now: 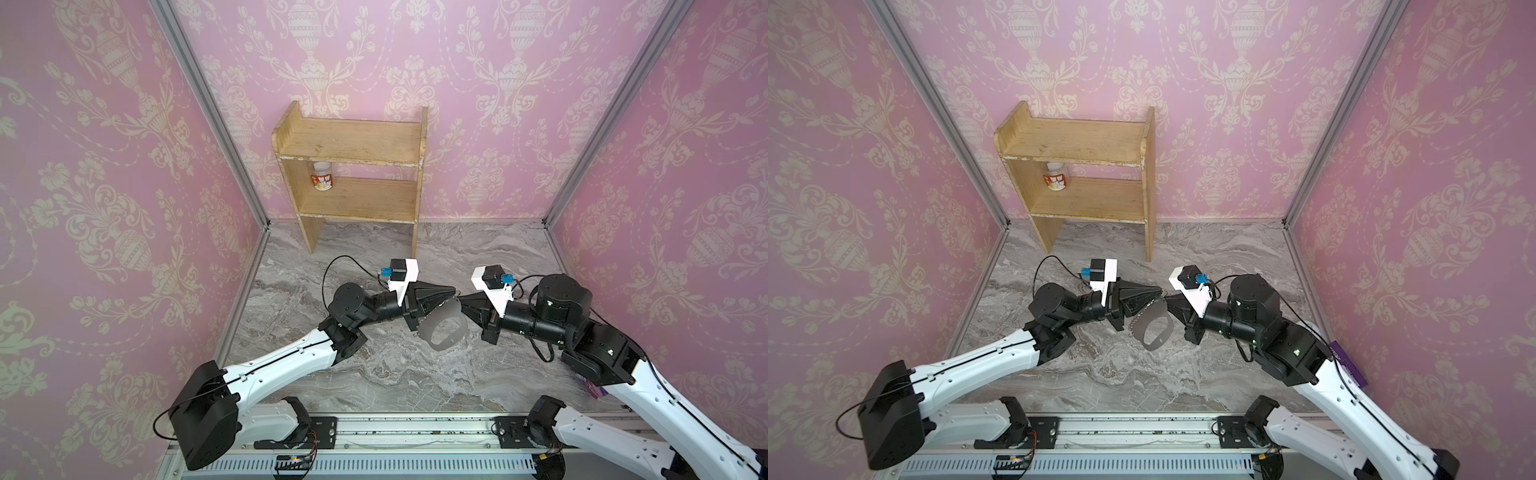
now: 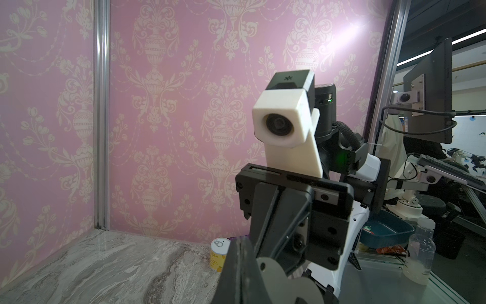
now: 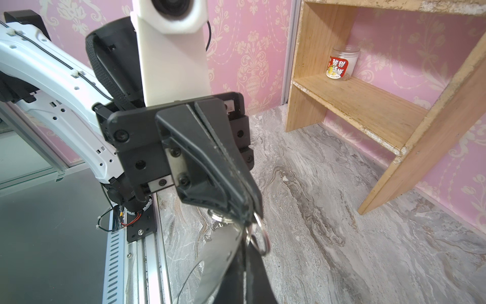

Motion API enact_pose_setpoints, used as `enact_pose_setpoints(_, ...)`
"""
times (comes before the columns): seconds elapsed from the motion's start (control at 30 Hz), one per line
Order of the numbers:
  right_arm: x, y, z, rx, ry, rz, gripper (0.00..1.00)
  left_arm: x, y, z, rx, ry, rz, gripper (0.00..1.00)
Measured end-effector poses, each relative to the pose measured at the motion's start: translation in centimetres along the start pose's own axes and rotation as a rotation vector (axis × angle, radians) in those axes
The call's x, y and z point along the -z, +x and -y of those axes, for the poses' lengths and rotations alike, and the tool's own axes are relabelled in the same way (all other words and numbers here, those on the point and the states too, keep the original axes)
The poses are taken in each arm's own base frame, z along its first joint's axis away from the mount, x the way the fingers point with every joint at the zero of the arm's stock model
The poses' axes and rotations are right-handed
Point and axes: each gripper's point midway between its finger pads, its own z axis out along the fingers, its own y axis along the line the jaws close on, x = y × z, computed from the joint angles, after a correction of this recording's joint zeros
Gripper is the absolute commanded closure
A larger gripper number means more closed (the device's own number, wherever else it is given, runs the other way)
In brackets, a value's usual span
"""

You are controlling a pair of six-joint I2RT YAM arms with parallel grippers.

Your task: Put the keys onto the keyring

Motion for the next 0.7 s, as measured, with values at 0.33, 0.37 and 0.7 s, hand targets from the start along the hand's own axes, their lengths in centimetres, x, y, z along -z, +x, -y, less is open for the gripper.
enact_pose_setpoints(0.33,1.1,0.5,0.6,0.023,0.064,-0.024,1.0,0.1,0.3,-0.2,0.005,-0.011,-0.017,1.0)
enact_pose_setpoints(0.37,1.3,0.4,0.7,0.03,0.072,-0.03,1.0,0.1,0.4,-0.2,0.005,-0.015,-0.021,1.0)
enact_pose_setpoints(0.7,2.0,0.7,0.7,0.067,0.087,-0.07,1.0,0.4,1.1,0.0,-0.012,-0.032,-0.056,1.0)
